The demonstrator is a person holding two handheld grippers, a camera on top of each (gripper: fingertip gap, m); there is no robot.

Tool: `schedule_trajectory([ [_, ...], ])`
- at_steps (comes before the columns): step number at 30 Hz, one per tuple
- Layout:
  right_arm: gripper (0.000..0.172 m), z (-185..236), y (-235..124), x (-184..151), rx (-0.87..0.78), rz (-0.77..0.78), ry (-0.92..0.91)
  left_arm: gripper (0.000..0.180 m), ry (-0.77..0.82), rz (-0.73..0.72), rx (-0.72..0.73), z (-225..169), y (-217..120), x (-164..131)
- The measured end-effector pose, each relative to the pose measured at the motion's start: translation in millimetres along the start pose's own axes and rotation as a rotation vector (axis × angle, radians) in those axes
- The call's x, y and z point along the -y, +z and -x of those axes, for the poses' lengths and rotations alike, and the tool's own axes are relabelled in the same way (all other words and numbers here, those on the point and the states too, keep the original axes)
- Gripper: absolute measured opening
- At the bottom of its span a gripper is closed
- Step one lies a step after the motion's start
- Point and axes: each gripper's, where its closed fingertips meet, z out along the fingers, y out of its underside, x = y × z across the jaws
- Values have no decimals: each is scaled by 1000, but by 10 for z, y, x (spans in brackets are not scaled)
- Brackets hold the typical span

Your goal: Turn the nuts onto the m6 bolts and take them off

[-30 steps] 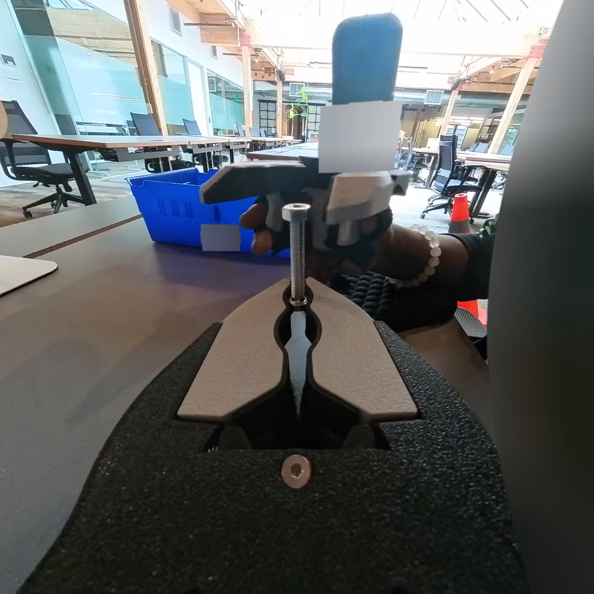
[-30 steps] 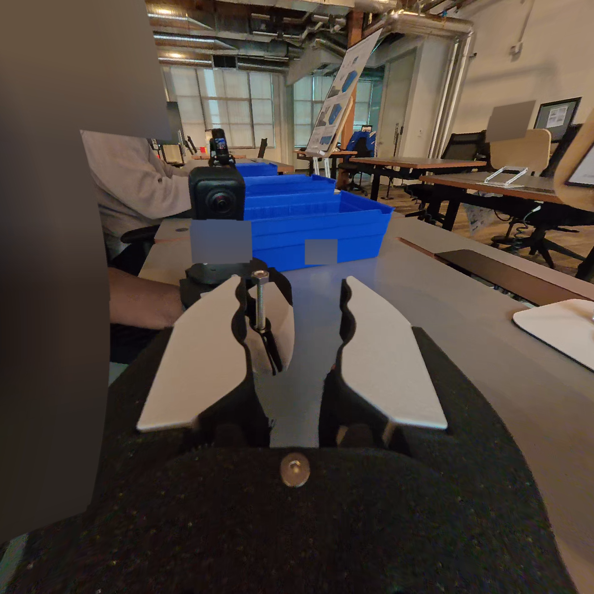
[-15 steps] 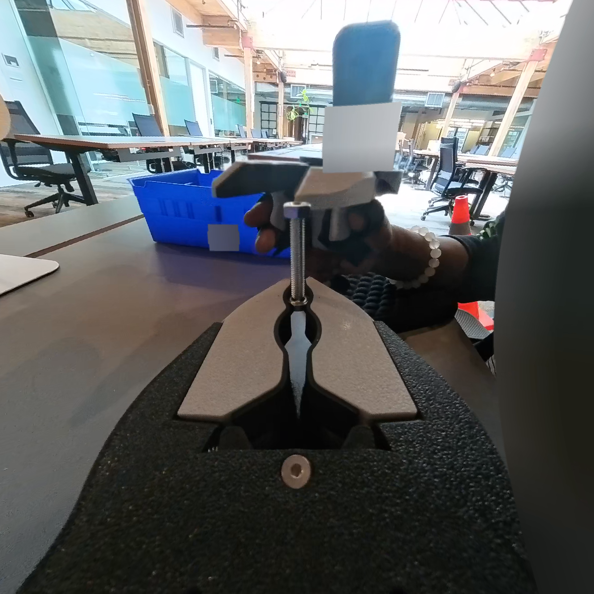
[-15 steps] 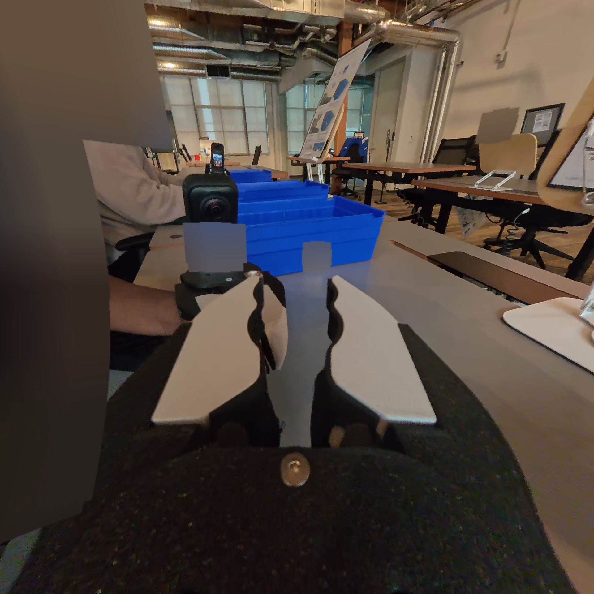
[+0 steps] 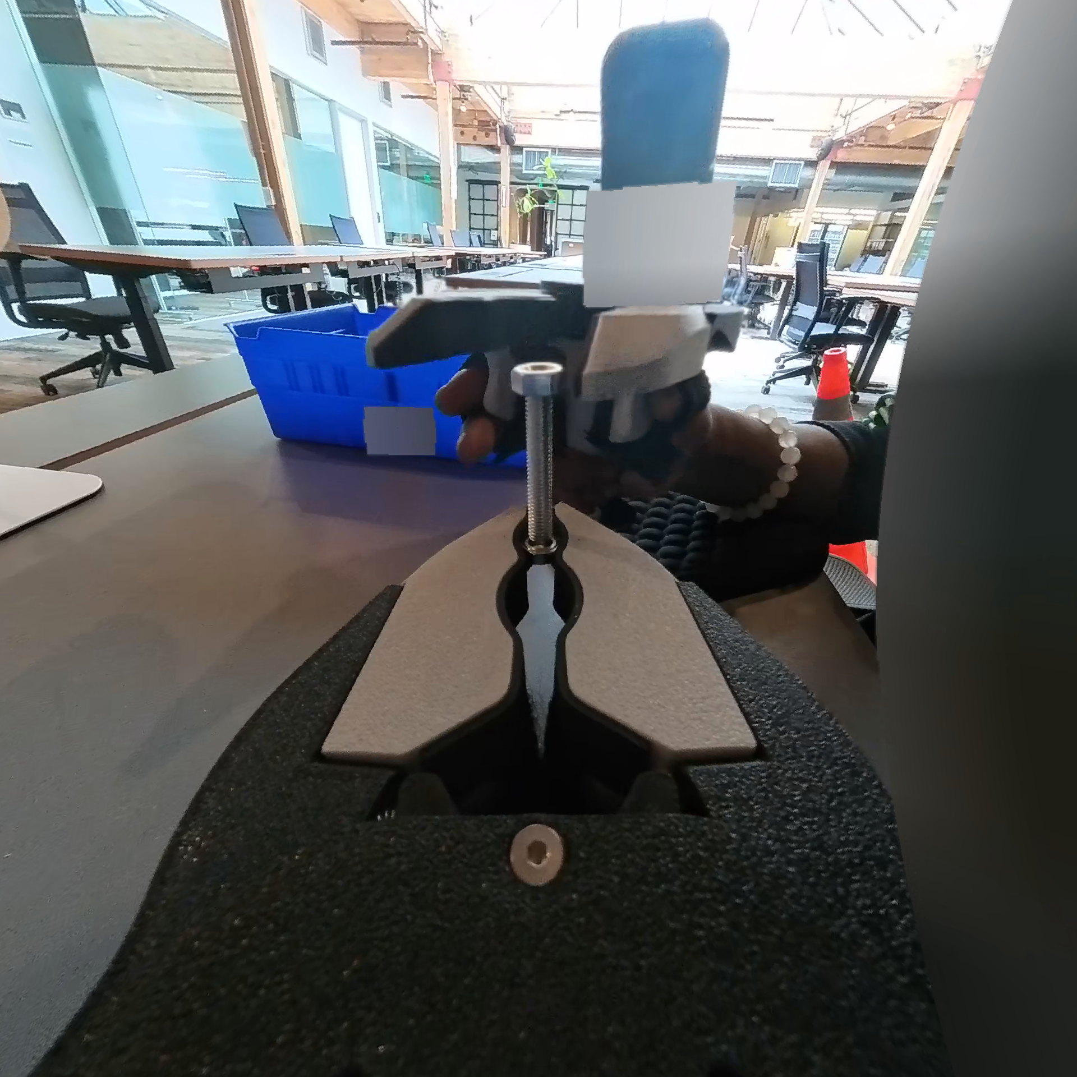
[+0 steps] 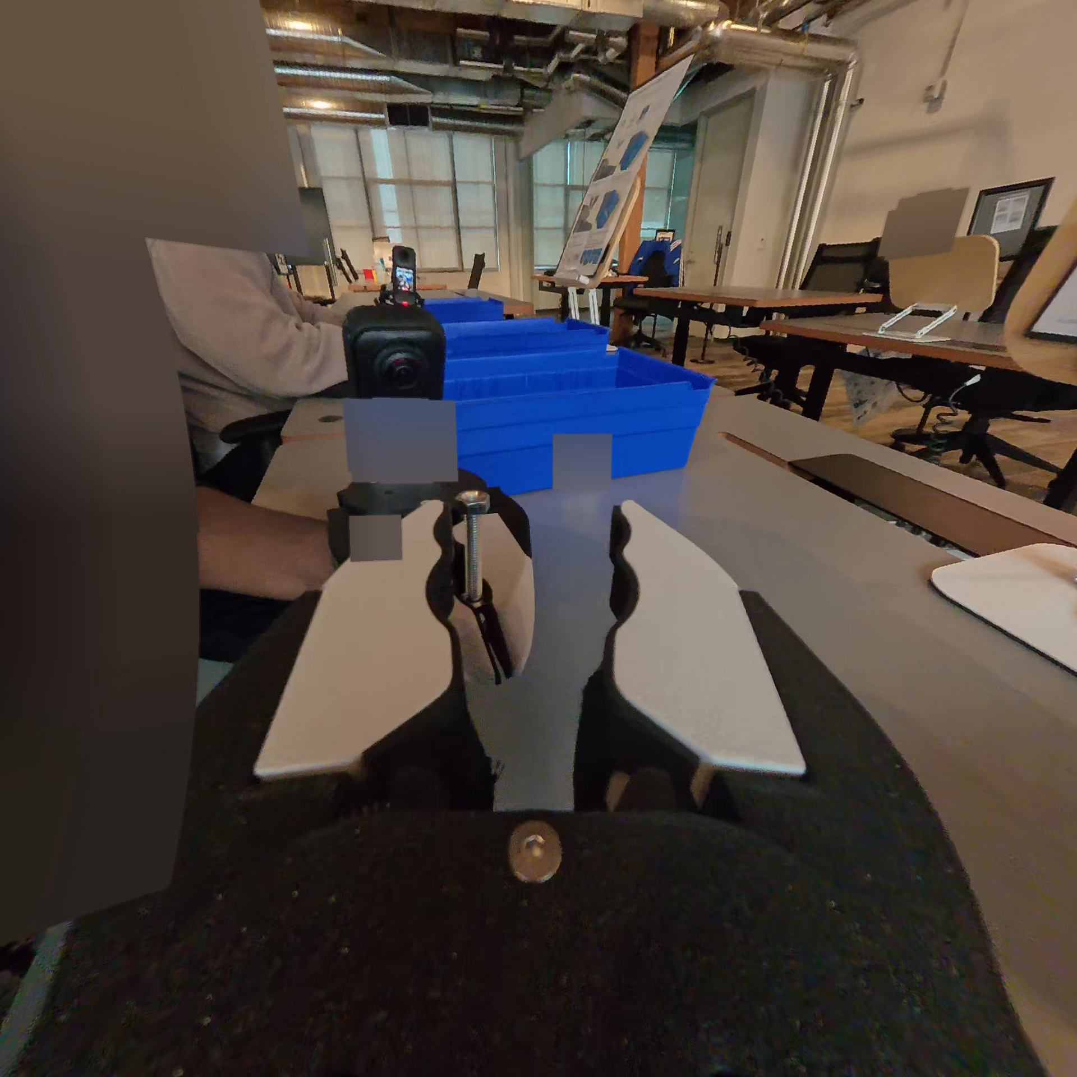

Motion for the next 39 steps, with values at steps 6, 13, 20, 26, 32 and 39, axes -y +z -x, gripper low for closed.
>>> schedule_trajectory([
  [6,36,-42,-46,52,-5,-32,18,3,-3,-3,2,6,-1,3],
  [13,43,-19,-18,11,-9,-6,-10,3,0,0,3,7,3,0],
  [20,48,14,-9,16,11,-9,-3,3,-1,-1,3,11,5,1],
  [26,47,-15,-28,45,3,-26,17,3,1,1,6,15,10,-1],
  [32,32,-51,-54,60,-22,-33,-8,3,1,0,5,16,10,0],
  [39,41,-6,-16,13,-2,-7,-14,3,1,1,4,17,12,0],
])
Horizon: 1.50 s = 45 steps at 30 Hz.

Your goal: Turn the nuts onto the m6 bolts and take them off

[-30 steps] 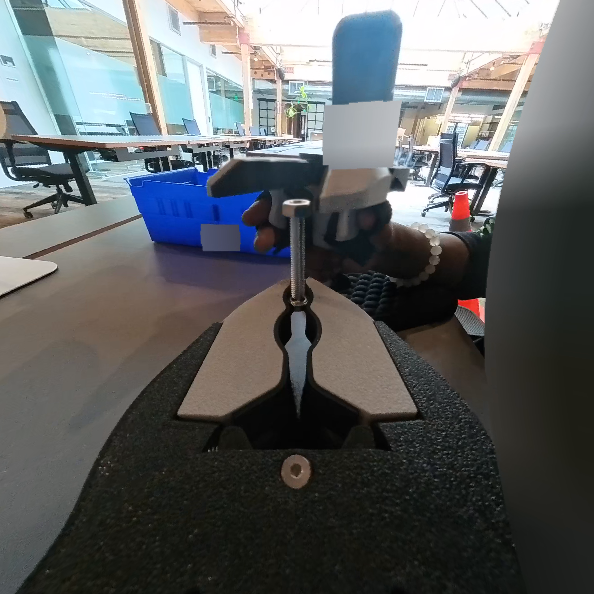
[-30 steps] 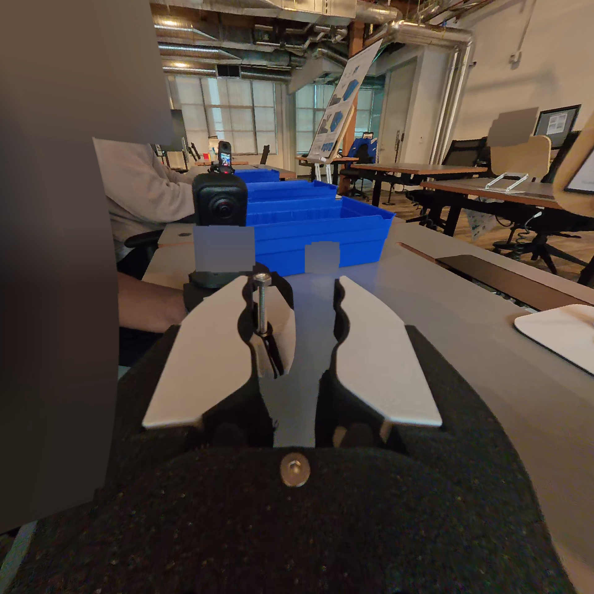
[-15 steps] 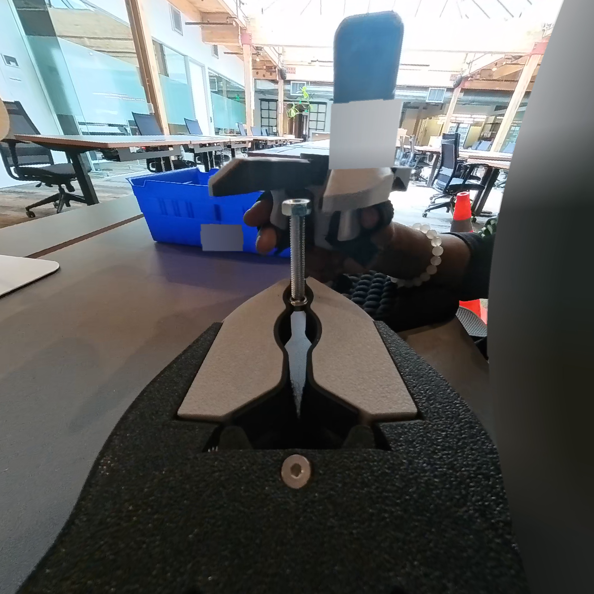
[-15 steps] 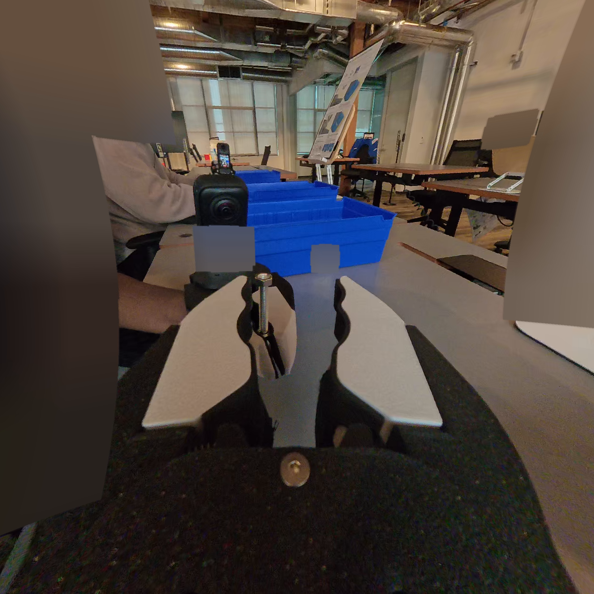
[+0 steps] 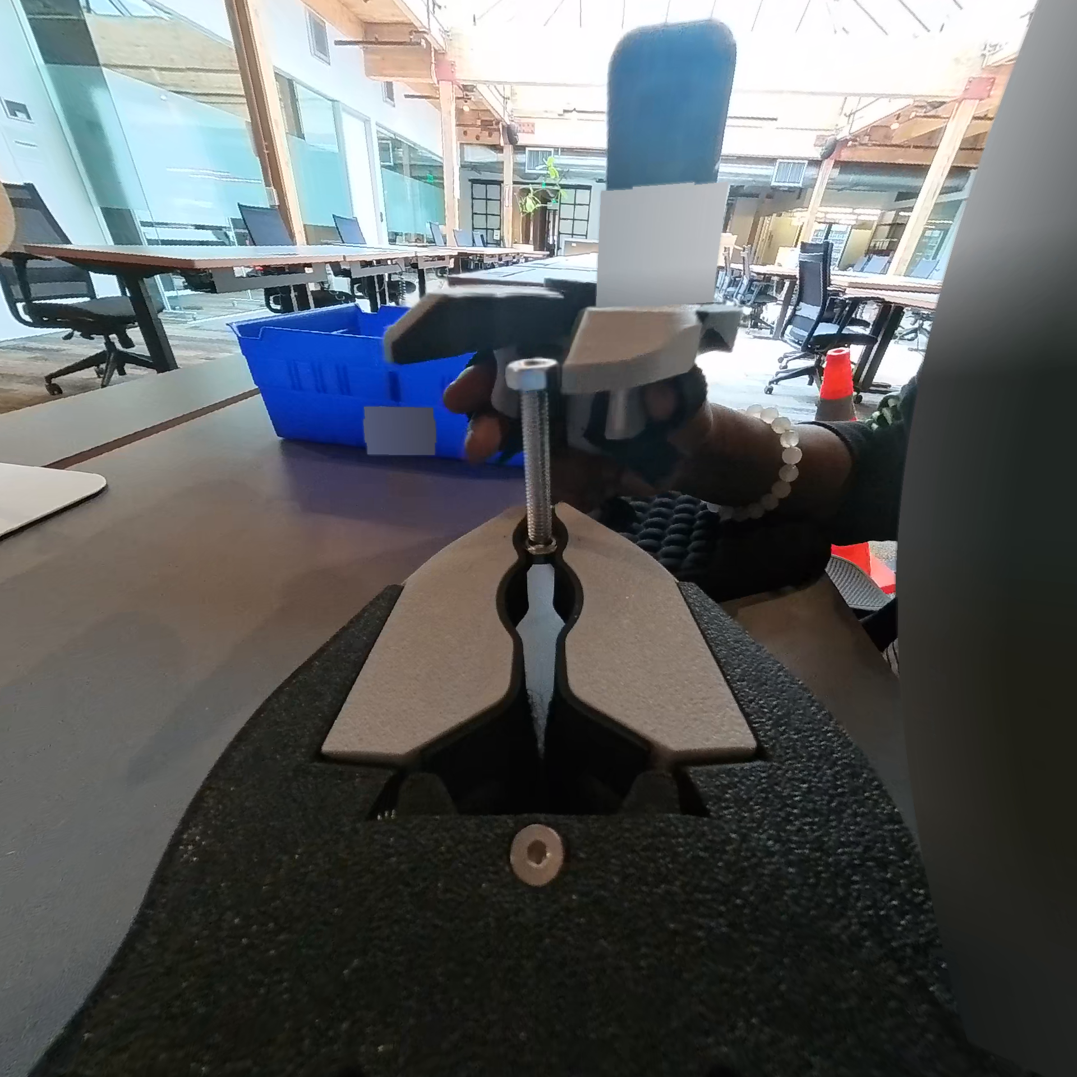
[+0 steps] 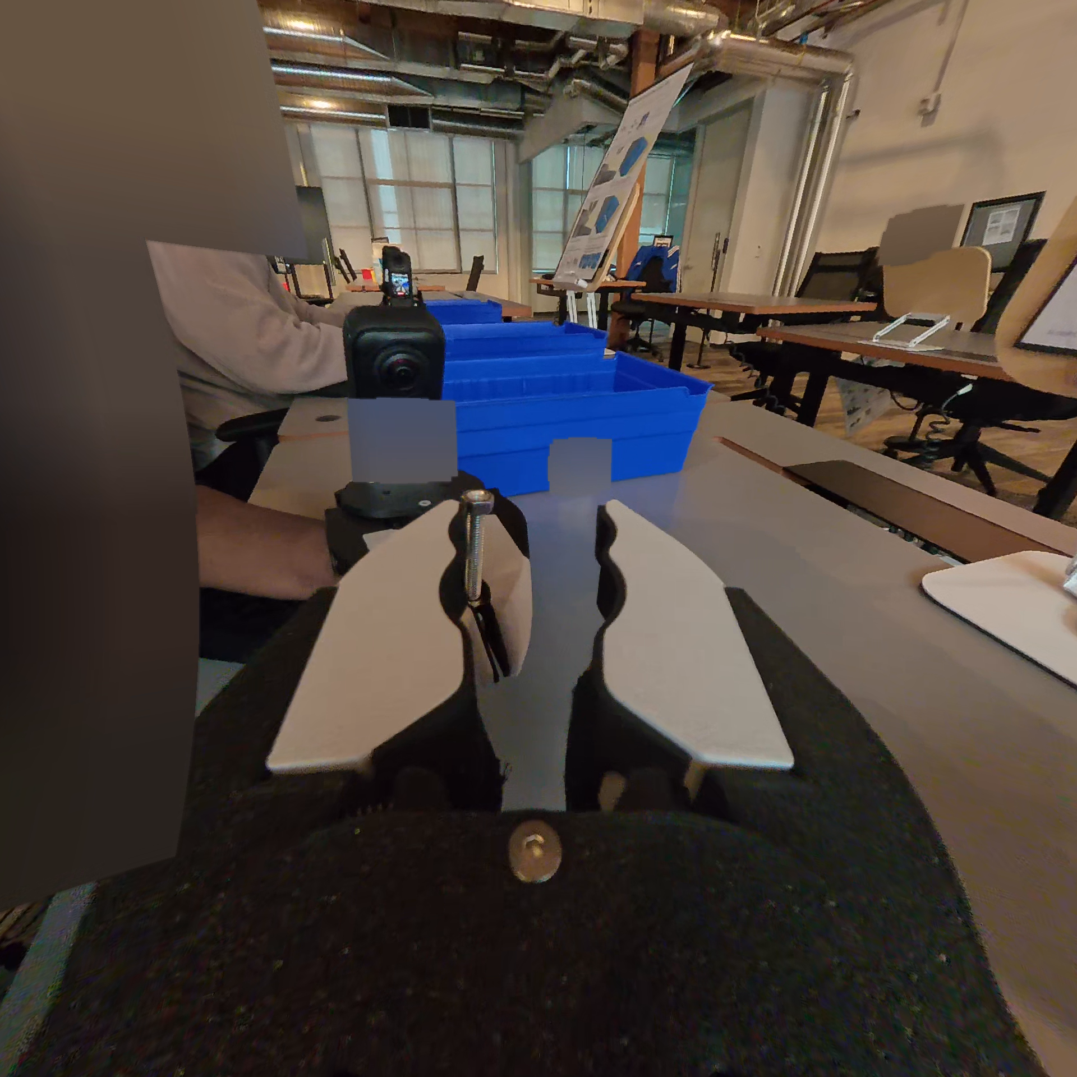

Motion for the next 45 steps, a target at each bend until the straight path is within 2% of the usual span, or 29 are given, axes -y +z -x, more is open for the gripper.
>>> schedule_trajectory([
  [3,36,-21,-30,41,2,-24,19,3,-2,-1,-1,1,-1,1],
  [8,49,30,14,-4,9,5,-9,3,0,1,-1,0,0,-2],
  [13,36,-31,-31,38,-2,-21,19,3,-3,-2,-1,4,-4,1],
  [18,49,22,4,14,11,-5,-1,3,0,0,0,0,-3,-1],
  [24,52,0,-37,5,50,14,24,3,-25,-17,16,42,-21,19],
  [26,41,-2,-115,-75,101,111,1,3,-45,-36,42,93,-41,42],
  [28,29,163,-294,-228,254,272,-43,3,-61,-63,74,153,-77,72],
  [32,38,572,-650,-597,488,581,-116,3,-80,-72,84,183,-91,81],
  [36,39,761,-855,-1029,563,895,-226,3,-58,-63,91,171,-85,73],
  [40,32,1018,-1004,-1184,688,1040,-280,3,-50,-60,95,169,-86,71],
  [45,10,1176,-1356,-1223,786,1180,-305,3,-27,-44,93,145,-72,54],
])
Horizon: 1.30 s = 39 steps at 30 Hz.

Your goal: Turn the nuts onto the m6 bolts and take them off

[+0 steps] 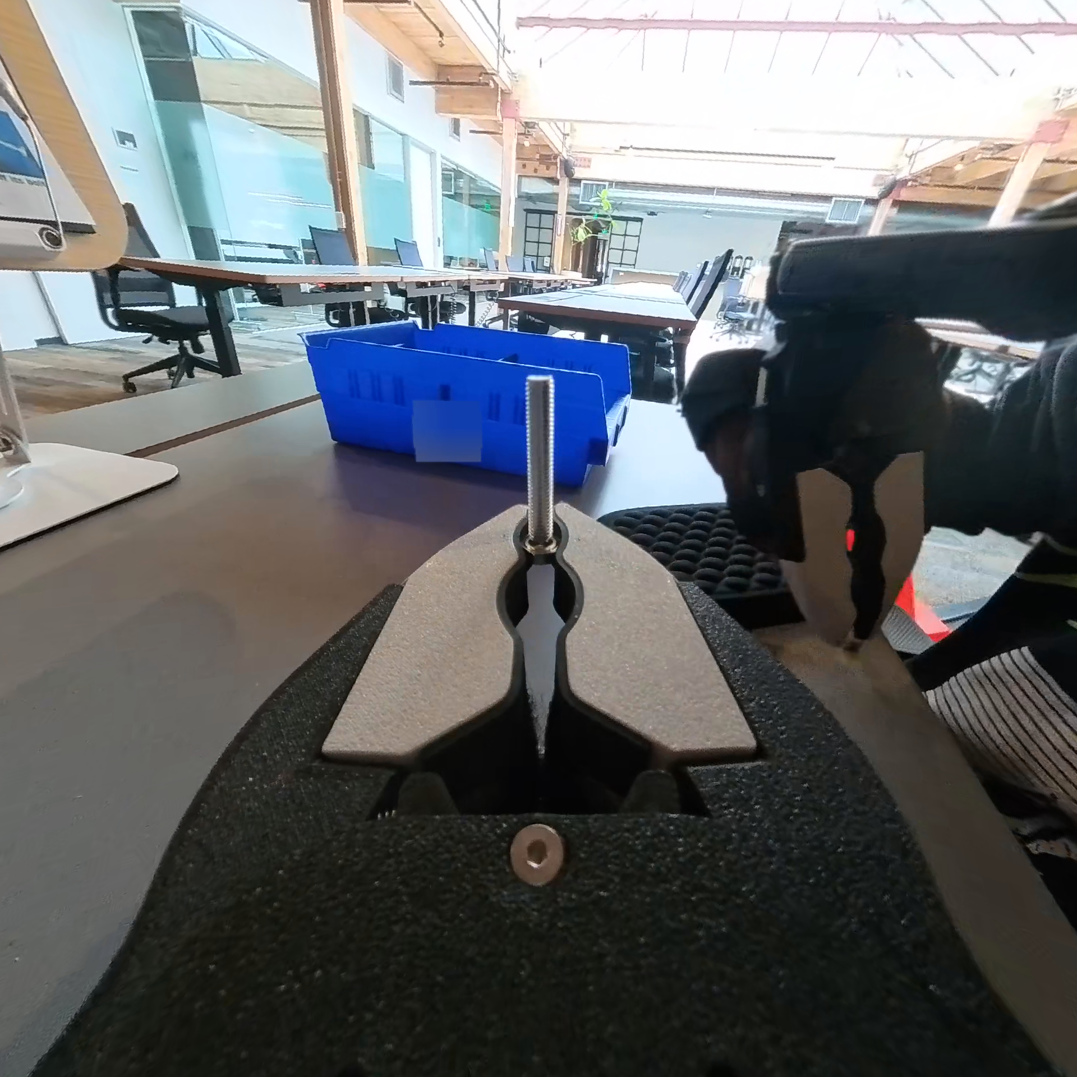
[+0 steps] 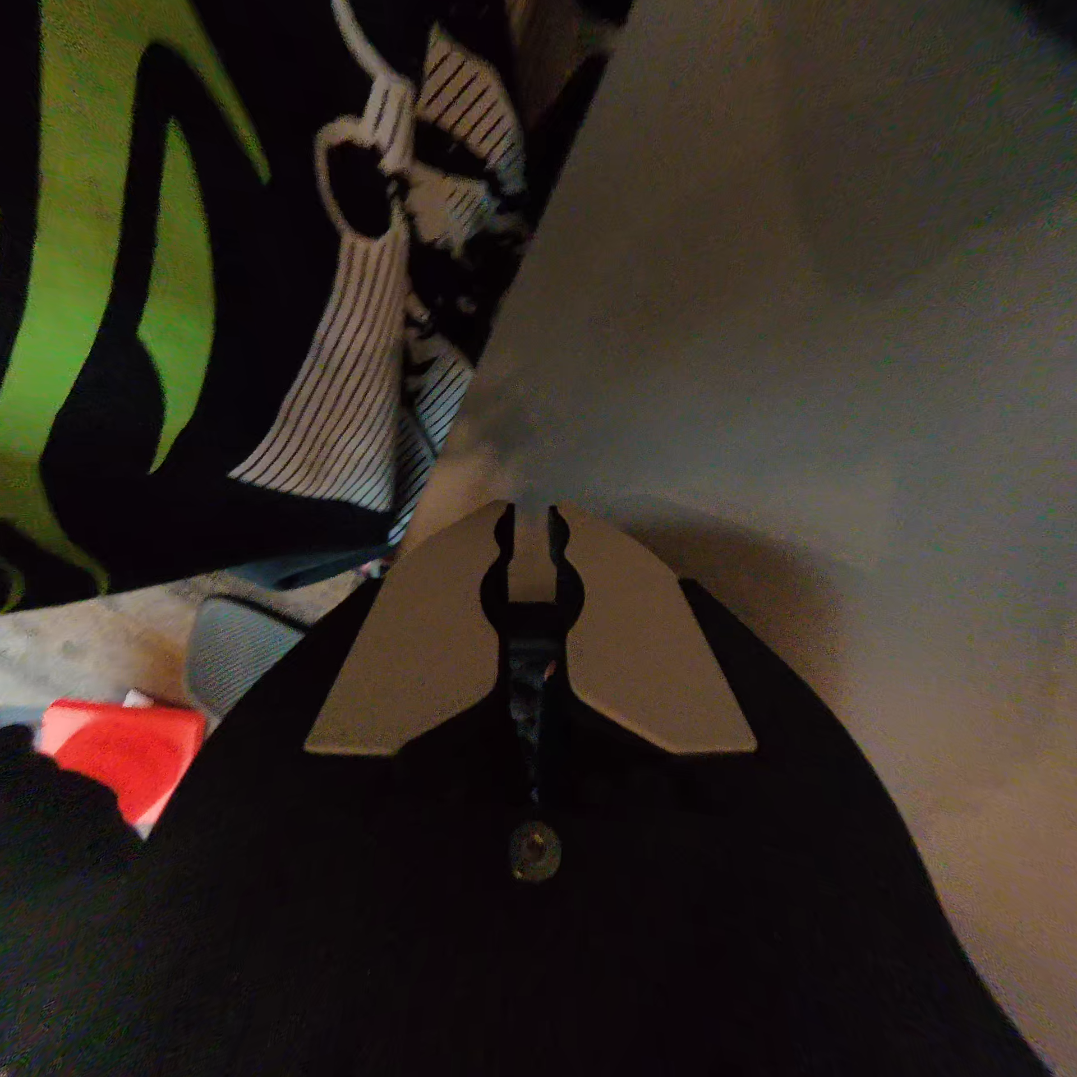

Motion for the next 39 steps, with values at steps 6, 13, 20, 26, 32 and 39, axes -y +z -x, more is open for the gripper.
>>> schedule_trajectory([
  [6,4,-70,72,-279,-131,104,43,3,16,15,-8,-26,11,-18],
  [13,14,228,-165,-272,-113,1,47,3,25,20,-12,-41,15,-25],
  [20,20,427,-118,-294,-80,95,-13,3,33,25,-16,-53,19,-33],
  [26,20,377,-1,-340,-68,149,-18,3,38,28,-21,-64,21,-35],
  [32,18,350,58,-342,-64,151,-21,3,44,33,-27,-75,26,-41],
  [39,10,351,110,-374,-52,162,-26,3,44,34,-28,-76,26,-42],
])
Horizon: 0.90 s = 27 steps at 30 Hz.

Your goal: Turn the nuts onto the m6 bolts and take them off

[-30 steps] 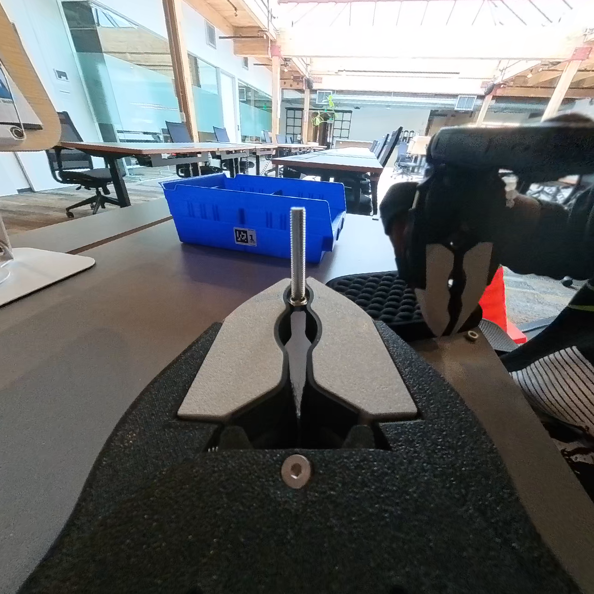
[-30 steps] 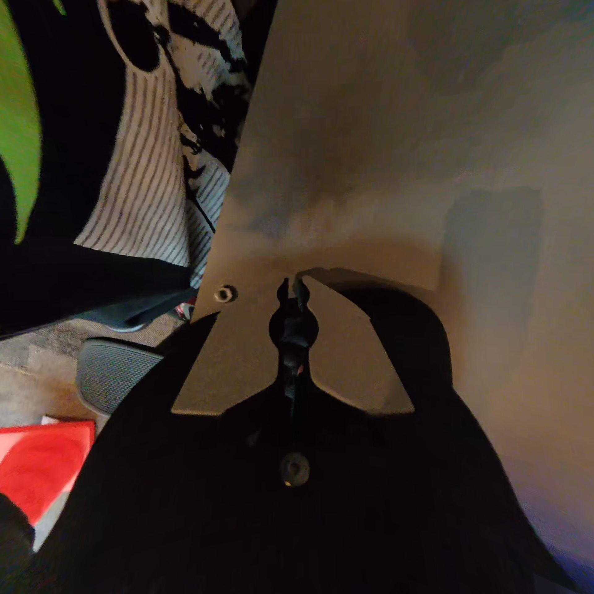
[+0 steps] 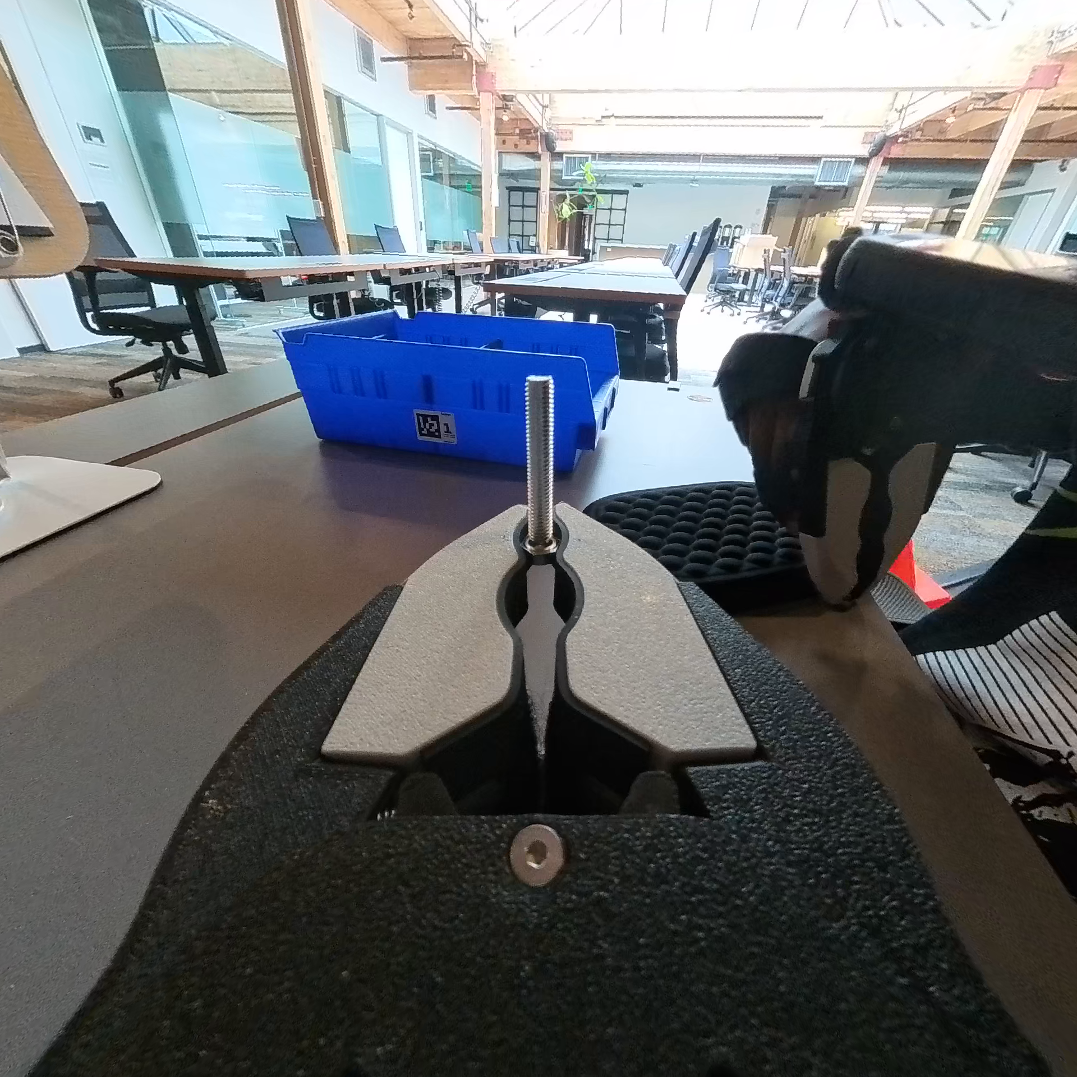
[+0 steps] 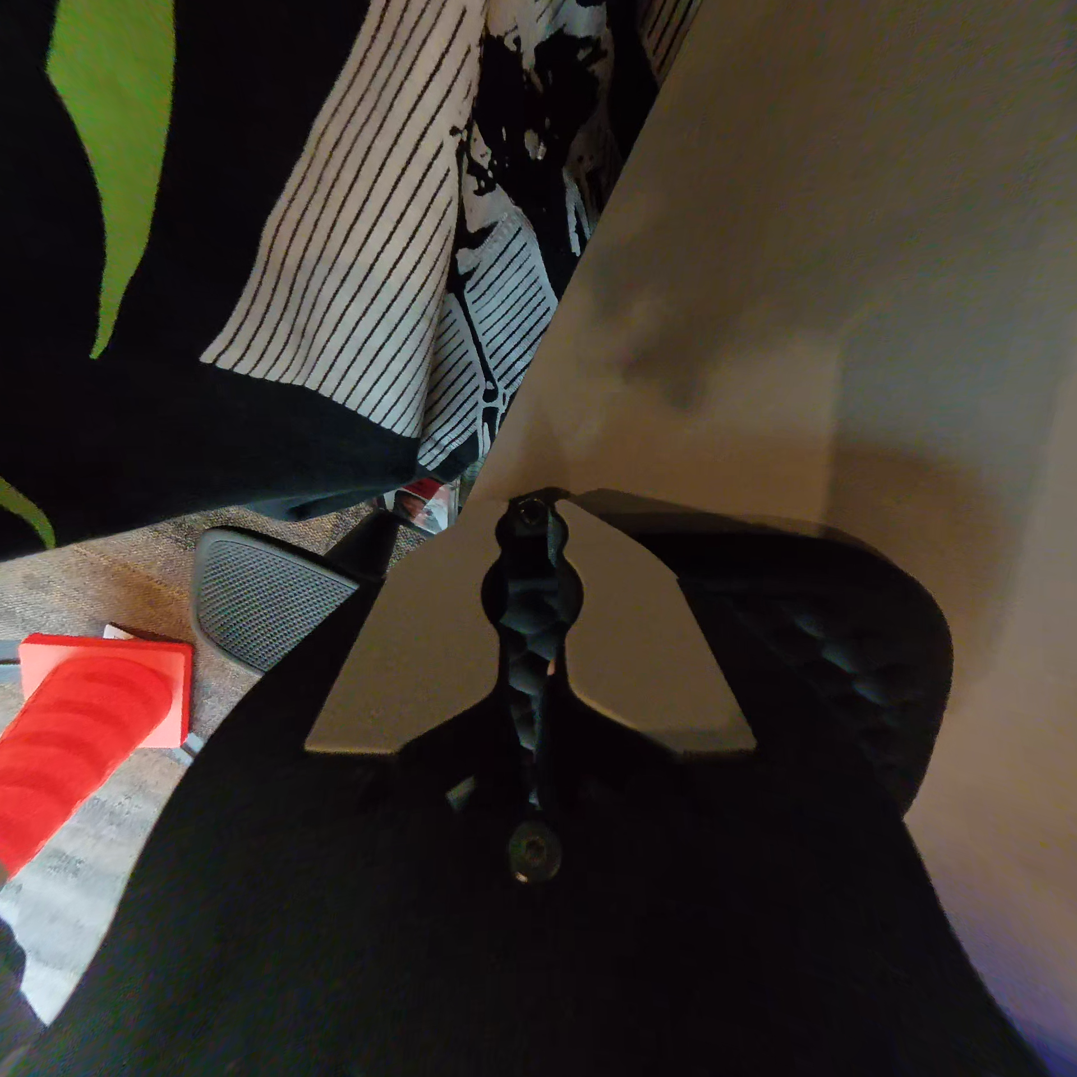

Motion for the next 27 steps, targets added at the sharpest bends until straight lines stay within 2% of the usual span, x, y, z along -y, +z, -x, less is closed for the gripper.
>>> schedule_trajectory([
  [7,9,-51,-98,48,-20,-98,0,3,0,2,-1,0,3,-3],
  [12,9,-302,-617,-46,-145,-201,67,3,0,3,-1,-1,4,-3],
  [15,9,-555,-1033,-361,-264,-210,177,3,3,5,-2,-5,6,-5],
  [18,9,-821,-1428,-852,-388,-167,324,3,4,6,-2,-5,7,-6],
  [21,9,-1001,-1732,-1350,-445,-127,490,3,2,6,-3,-5,7,-6],
  [24,9,-1098,-1863,-1799,-460,-78,644,3,1,5,-3,-4,7,-5],
  [27,9,-1147,-1840,-2050,-454,-66,760,3,-1,5,-4,-3,8,-6],
])
